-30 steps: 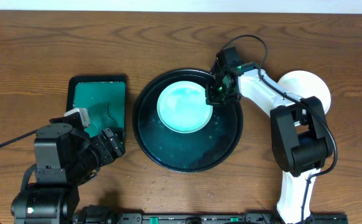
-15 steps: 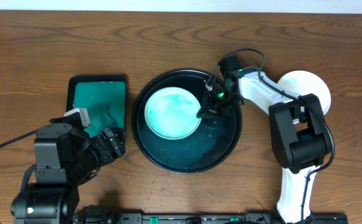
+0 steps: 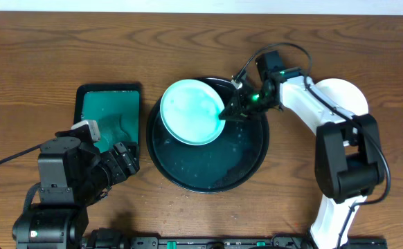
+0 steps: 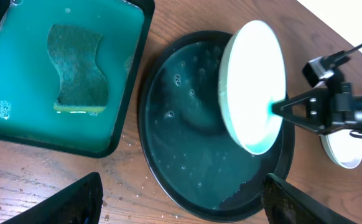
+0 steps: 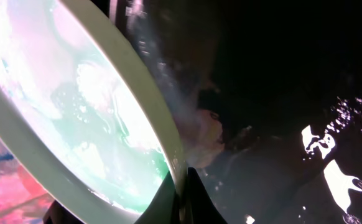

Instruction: Clean dirty plates on tray and stack at the side

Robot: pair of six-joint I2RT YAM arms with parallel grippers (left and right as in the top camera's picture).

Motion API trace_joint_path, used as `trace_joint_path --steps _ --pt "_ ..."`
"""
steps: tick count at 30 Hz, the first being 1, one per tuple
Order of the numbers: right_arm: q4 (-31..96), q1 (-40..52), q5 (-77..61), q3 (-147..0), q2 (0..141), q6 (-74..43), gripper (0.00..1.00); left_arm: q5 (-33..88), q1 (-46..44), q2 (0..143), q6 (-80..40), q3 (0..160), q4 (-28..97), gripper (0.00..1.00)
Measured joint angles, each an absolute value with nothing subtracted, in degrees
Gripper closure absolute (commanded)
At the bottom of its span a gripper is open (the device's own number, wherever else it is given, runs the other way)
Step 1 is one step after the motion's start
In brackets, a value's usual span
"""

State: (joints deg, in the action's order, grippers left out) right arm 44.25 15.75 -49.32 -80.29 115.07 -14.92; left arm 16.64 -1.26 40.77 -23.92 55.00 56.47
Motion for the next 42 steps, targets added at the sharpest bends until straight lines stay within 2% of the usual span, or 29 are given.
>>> trace_joint_path --steps 7,18,23,30,38,42 --pt "43.86 15.55 -47.57 -80.29 108.44 -10.00 0.98 16.64 -1.26 40.77 -23.92 55.00 56.47 0.18" --pt "46.37 15.55 -28.86 -80.29 93.14 -7.70 0.99 16.64 -1.26 40.77 -23.92 54.98 56.47 0.18" --pt "51.64 15.55 -18.83 -80.29 89.82 -7.18 0.99 16.67 -1.26 40.75 -23.92 55.00 56.47 0.18" --pt "65.84 15.55 -5.13 -80.27 89.73 -11.90 0.99 16.64 -1.26 40.75 -23.92 55.00 56.47 0.18" --pt "81.56 15.55 -1.45 -80.25 90.19 -20.56 0.99 16.64 -1.26 40.77 -23.92 54.98 56.47 0.18" --pt "79.94 15.62 -1.04 -80.23 90.96 -21.30 0.99 16.64 -1.26 40.77 -23.92 54.98 56.47 0.18"
